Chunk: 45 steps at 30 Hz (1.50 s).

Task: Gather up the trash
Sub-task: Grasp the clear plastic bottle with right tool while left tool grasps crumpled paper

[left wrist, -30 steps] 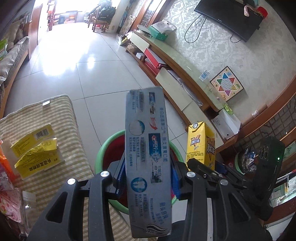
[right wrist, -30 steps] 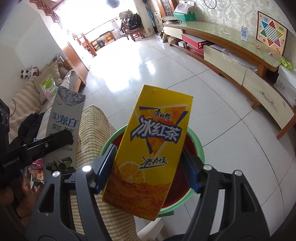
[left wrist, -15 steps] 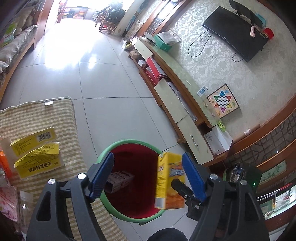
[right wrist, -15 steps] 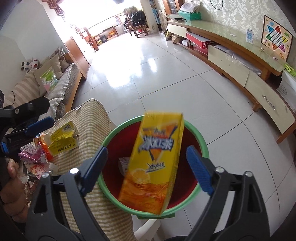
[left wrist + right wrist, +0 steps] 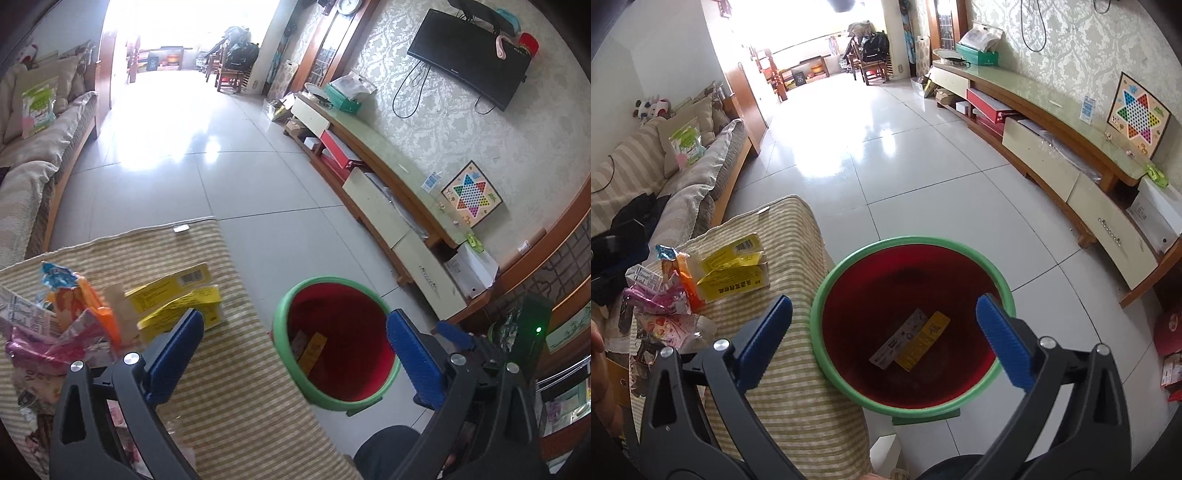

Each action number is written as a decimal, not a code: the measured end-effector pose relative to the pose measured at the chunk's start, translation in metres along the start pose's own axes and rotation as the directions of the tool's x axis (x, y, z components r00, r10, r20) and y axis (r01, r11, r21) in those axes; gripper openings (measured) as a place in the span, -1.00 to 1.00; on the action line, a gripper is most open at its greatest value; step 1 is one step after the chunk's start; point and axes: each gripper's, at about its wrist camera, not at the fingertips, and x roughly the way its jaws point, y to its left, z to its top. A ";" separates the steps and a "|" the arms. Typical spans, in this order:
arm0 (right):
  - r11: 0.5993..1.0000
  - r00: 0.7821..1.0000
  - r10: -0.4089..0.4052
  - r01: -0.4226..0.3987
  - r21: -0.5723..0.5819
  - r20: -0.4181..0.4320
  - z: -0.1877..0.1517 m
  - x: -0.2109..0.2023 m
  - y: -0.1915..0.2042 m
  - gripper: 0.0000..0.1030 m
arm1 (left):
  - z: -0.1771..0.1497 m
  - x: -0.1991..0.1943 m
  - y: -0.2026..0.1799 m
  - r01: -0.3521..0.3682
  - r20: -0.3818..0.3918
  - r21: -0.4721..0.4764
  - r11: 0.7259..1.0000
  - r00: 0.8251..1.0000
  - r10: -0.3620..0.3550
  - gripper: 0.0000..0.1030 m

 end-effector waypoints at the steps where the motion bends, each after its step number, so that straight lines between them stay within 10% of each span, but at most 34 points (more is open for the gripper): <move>1: 1.000 1.000 -0.005 0.005 -0.014 0.002 -0.001 -0.004 0.009 0.91 | -0.005 -0.008 0.007 -0.013 0.007 -0.004 1.000 1.000 0.013 0.84; 11: 0.988 0.992 0.119 -0.114 -0.106 0.038 -0.023 -0.032 0.094 0.91 | -0.062 -0.100 0.087 -0.109 0.150 -0.109 0.988 0.981 0.124 0.84; 21: 0.955 0.981 0.165 -0.184 -0.231 -0.099 -0.072 -0.022 0.186 0.91 | -0.131 -0.149 0.166 -0.265 0.084 -0.172 0.949 0.956 0.282 0.85; 38: 0.943 0.934 0.197 -0.263 -0.203 -0.297 -0.115 0.038 0.227 0.90 | -0.185 -0.087 0.235 -0.371 -0.154 -0.227 0.900 0.926 0.343 0.84; 45: 0.940 0.909 0.232 -0.301 -0.162 -0.346 -0.122 0.059 0.231 0.46 | -0.186 -0.072 0.249 -0.390 -0.182 -0.248 0.887 0.918 0.352 0.62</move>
